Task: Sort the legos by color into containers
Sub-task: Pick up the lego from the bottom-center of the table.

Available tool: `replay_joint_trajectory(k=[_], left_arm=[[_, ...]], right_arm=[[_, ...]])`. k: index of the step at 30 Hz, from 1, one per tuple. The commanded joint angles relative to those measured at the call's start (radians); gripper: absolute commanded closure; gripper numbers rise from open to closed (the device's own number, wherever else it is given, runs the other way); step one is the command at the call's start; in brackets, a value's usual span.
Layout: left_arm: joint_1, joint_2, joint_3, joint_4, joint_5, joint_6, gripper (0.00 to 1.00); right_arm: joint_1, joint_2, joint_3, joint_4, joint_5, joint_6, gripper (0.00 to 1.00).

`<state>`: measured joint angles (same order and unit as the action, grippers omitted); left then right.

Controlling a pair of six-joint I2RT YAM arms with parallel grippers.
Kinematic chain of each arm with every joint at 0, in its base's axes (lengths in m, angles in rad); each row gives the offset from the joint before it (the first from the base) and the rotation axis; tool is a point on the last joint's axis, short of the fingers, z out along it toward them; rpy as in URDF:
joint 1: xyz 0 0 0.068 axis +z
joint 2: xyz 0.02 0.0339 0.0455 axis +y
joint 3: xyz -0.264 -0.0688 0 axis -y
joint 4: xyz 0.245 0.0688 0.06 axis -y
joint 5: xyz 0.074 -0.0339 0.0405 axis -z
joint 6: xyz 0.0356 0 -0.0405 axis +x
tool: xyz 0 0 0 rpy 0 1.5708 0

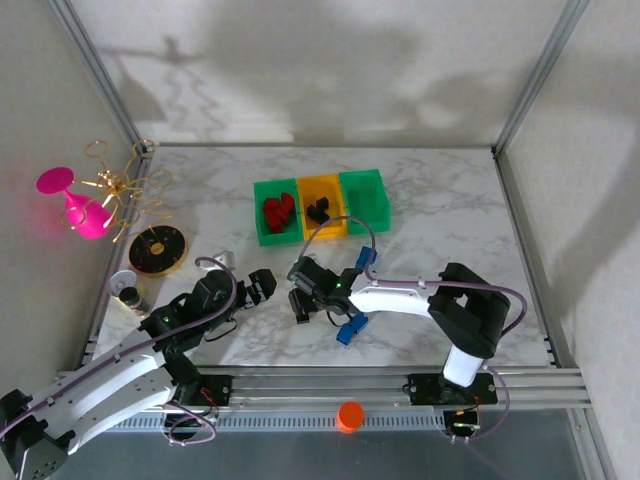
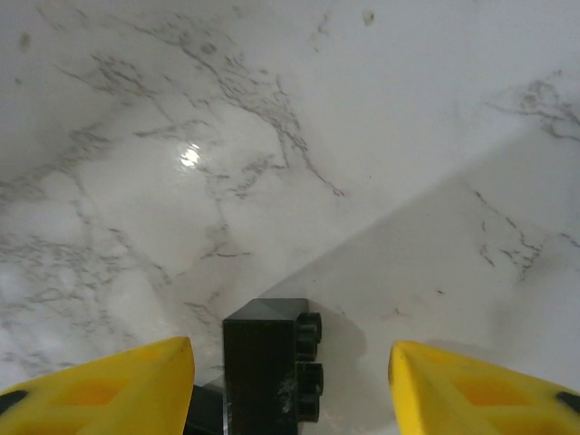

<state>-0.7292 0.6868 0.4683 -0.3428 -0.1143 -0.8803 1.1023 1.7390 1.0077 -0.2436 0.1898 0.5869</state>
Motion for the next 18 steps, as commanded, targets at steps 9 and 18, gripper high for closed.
replay_joint_trajectory(k=[9,18], left_arm=[[0.0,-0.022,-0.023,-0.018,0.001,-0.016,0.0],[0.001,-0.026,-0.02,-0.013,0.003,-0.013,0.0]], right_arm=[[0.013,0.057,0.034,0.01,0.056,-0.002,0.53],[0.013,0.042,0.036,0.006,0.064,-0.012,0.7]])
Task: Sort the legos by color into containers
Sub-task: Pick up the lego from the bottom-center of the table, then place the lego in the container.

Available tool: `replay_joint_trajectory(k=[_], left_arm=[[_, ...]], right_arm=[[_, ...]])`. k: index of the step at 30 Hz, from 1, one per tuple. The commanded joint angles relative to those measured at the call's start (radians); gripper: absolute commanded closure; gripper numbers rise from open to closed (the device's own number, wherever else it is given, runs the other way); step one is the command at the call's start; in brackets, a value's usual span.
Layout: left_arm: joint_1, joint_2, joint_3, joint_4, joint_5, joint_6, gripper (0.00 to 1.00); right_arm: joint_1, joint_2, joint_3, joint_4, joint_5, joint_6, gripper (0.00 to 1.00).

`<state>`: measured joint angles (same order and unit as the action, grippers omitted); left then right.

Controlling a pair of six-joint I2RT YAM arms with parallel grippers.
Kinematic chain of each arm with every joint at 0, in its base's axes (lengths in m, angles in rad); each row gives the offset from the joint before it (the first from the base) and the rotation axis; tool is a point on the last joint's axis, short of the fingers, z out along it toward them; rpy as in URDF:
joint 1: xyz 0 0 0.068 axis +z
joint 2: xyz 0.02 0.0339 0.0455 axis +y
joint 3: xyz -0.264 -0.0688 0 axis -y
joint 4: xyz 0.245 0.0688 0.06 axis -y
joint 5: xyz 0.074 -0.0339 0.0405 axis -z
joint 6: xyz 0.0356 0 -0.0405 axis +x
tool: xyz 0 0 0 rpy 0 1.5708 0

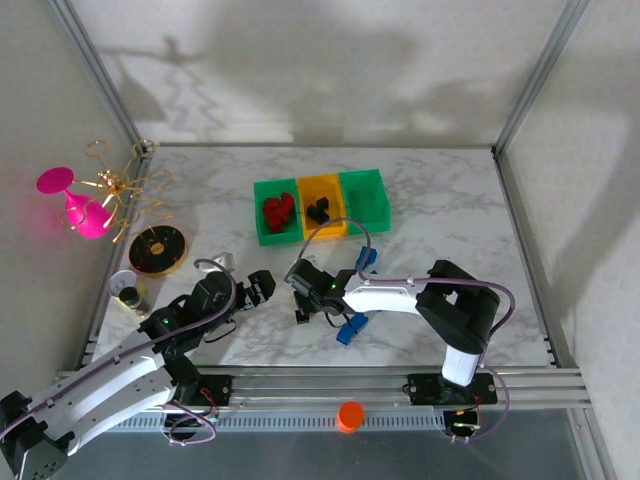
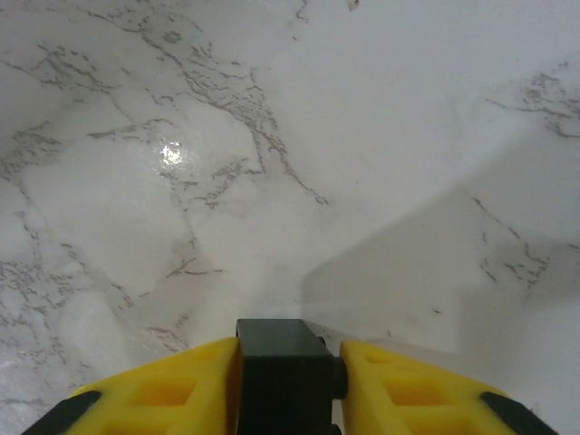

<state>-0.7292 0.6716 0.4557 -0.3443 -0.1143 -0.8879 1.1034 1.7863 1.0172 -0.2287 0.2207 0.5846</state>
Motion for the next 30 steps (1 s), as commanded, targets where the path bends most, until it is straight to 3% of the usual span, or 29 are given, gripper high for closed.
replay_joint_trajectory(k=[1,13,21,30], left_arm=[[0.001,-0.009,-0.006,-0.01,0.004,-0.005,0.0],[0.002,0.039,0.026,0.047,-0.002,0.043,0.0],[0.005,0.155,0.054,0.152,-0.006,0.071,0.0],[0.017,0.284,0.134,0.214,-0.031,0.119,0.0]], right_arm=[[0.013,-0.011,0.026,-0.013,0.038,-0.01,0.72],[-0.022,-0.12,0.092,-0.107,0.163,-0.074,0.78],[-0.174,-0.16,0.166,-0.098,0.193,-0.194,0.78],[-0.335,-0.004,0.322,0.005,0.204,-0.265,0.77]])
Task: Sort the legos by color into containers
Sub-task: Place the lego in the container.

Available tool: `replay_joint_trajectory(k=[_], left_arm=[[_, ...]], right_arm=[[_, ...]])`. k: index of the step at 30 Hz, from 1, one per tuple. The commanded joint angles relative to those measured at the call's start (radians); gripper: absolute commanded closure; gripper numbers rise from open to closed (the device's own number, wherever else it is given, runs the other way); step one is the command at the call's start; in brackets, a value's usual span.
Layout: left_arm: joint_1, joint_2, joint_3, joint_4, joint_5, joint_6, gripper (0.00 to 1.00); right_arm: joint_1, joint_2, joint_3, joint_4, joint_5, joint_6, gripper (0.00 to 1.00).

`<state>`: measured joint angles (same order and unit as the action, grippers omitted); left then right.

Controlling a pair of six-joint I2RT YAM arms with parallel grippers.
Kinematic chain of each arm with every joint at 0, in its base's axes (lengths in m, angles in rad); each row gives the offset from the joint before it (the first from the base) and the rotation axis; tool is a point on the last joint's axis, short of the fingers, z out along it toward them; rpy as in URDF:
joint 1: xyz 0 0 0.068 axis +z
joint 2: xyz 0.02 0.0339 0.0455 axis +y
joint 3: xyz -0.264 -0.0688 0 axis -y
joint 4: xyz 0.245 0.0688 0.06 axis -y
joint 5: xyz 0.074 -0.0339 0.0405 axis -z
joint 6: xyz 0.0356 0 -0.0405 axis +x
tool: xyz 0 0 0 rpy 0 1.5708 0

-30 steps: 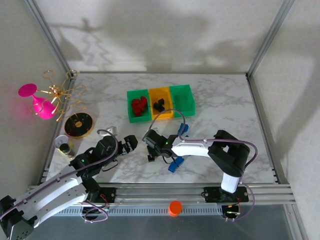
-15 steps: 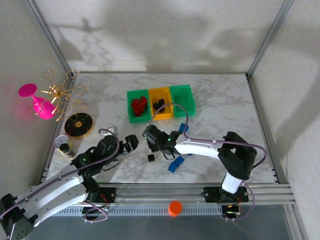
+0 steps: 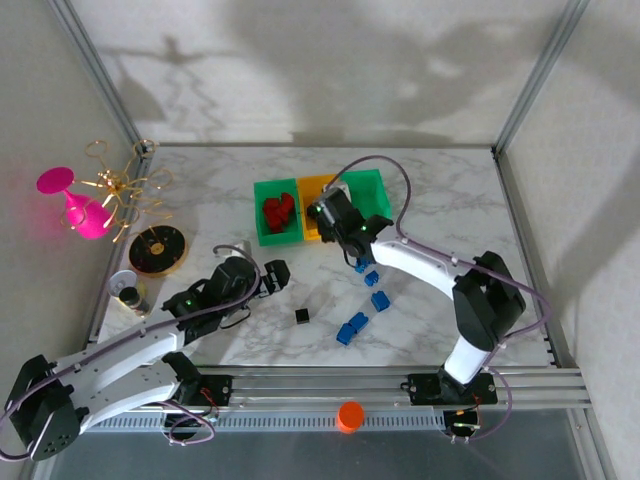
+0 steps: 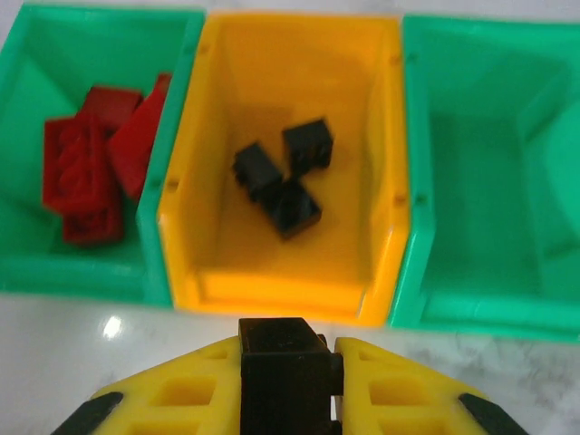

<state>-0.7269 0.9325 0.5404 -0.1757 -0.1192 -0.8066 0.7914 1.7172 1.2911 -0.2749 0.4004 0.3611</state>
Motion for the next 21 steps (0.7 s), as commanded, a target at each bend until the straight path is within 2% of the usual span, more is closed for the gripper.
replay_joint_trajectory(k=[1,6,14,21], left_arm=[[0.018,0.035,0.058,0.048,-0.028,0.044,0.0],[0.03,0.111,0.109,0.065,-0.027,0.07,0.0],[0.061,0.175,0.139,0.097,-0.019,0.09,0.0],[0.083,0.178,0.142,0.101,-0.007,0.098,0.0]], right_arm=[[-0.033,0.091,0.069,0.055,0.023,-0.048,0.78],[-0.07,0.239,0.203,0.06,0.081,-0.092,0.78],[-0.092,0.383,0.33,0.06,0.138,-0.129,0.78],[-0.092,0.449,0.379,0.056,0.163,-0.15,0.71]])
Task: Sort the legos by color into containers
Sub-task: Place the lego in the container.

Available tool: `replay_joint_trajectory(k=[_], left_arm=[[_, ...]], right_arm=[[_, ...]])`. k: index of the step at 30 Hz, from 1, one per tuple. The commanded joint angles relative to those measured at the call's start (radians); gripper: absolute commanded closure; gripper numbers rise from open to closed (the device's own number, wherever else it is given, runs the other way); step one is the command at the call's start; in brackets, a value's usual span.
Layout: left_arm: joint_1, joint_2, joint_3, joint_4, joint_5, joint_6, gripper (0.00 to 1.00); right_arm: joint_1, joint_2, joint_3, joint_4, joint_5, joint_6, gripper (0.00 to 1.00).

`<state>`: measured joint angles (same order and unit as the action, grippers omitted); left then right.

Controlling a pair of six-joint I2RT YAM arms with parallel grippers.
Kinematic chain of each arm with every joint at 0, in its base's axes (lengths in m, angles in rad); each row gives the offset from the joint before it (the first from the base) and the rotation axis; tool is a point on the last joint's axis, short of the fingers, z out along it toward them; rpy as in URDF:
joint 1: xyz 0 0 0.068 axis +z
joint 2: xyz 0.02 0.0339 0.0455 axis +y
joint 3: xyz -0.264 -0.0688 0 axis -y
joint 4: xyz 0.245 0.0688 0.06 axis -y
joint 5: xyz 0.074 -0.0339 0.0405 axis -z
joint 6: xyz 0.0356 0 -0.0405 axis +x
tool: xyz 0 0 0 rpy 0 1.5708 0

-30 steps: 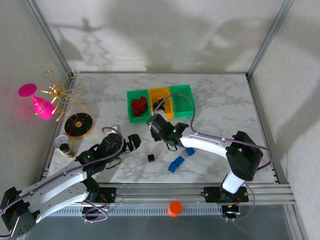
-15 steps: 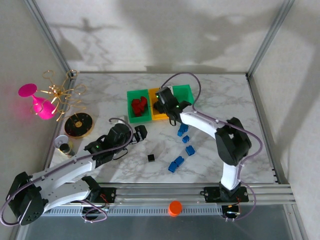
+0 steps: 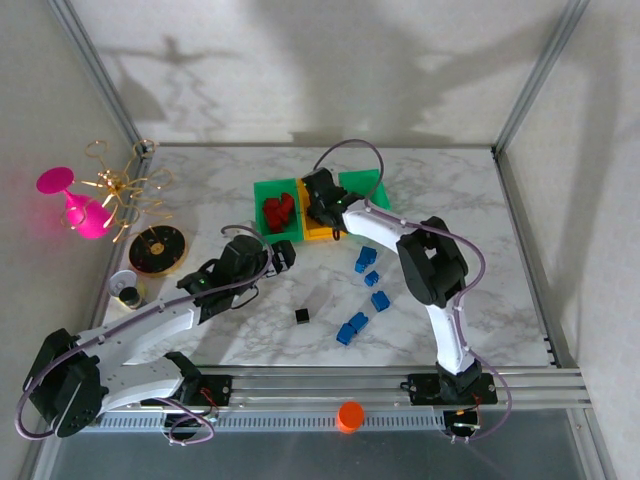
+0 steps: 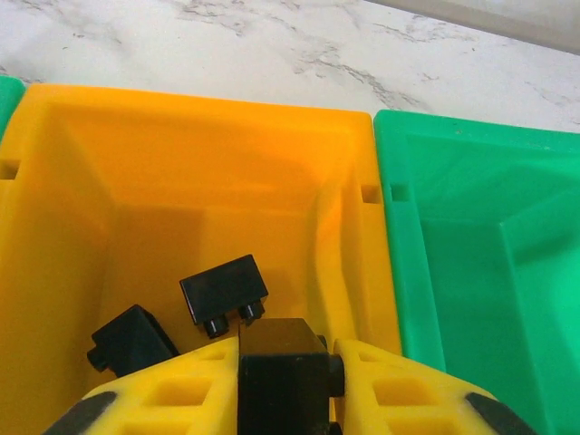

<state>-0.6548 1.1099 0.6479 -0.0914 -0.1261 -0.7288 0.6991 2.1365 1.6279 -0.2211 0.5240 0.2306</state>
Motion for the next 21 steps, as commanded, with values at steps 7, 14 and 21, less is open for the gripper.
replay_joint_trajectory(k=[7,14,21], left_arm=[[0.017,-0.005,0.036,0.006,0.011,0.023,0.0],[0.017,-0.029,0.055,-0.013,0.02,0.015,0.0],[0.017,-0.105,0.031,-0.055,0.04,-0.009,0.0]], right_arm=[[0.001,0.006,0.047,0.005,0.028,-0.019,0.6],[0.0,-0.077,0.031,-0.001,-0.047,-0.002,0.55],[0.014,-0.231,-0.112,0.015,-0.195,0.034,0.52]])
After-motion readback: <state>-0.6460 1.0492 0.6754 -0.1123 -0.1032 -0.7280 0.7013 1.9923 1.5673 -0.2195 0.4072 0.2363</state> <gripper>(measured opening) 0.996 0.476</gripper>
